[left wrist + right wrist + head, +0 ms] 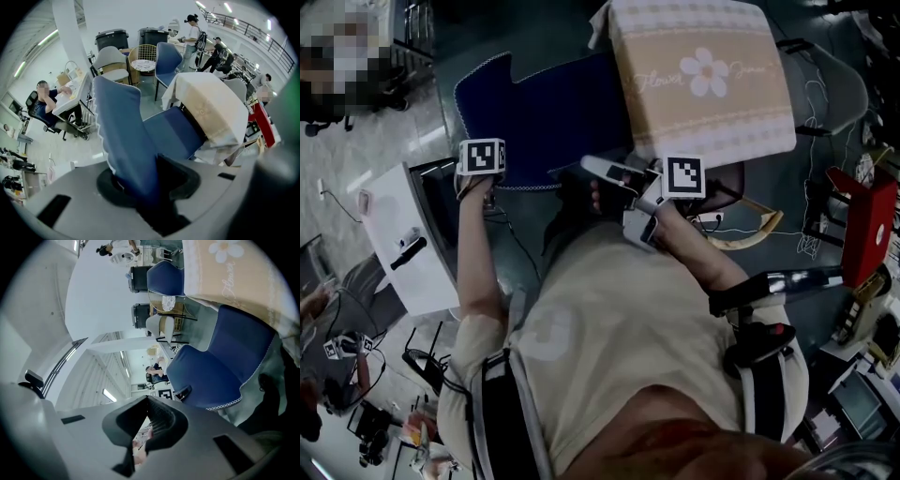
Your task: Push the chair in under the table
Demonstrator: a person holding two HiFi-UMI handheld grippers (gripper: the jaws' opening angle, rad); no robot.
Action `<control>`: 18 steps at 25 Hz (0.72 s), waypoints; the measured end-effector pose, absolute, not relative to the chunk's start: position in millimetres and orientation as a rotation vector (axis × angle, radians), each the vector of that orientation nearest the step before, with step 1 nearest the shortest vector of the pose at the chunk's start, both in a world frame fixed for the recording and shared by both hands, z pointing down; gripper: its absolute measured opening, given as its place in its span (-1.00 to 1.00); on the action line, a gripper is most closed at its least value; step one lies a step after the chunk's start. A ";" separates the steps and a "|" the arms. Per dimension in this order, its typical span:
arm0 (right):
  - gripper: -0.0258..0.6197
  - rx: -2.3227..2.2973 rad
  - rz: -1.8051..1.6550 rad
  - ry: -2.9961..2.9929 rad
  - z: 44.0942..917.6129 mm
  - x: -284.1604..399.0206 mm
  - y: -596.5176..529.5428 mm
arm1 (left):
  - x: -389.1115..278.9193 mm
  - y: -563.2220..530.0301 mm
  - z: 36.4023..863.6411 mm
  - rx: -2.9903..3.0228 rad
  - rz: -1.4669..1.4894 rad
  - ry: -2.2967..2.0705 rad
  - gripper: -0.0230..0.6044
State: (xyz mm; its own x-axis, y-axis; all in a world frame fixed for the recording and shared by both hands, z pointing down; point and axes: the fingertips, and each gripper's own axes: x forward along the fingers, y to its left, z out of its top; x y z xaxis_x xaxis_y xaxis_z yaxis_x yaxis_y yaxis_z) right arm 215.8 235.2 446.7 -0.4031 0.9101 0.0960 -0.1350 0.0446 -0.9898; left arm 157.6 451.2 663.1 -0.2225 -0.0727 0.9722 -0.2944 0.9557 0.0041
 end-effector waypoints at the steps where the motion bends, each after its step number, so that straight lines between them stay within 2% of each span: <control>1: -0.89 -0.834 1.509 -1.446 446.7 216.0 234.9 | 157.5 450.4 663.3 0.273 0.209 -1.790 -0.54; 18: -0.89 -0.830 1.508 -1.432 446.5 217.1 235.9 | 157.0 446.7 662.2 0.253 0.199 -1.772 -0.54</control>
State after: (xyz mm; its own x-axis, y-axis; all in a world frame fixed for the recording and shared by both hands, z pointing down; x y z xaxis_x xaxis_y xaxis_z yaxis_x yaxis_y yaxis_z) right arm 217.1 235.9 446.5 -0.3972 0.9125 0.0975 -0.1448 0.0426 -0.9886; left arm 157.0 446.7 662.2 -0.2043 -0.0619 0.9770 -0.2772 0.9608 0.0029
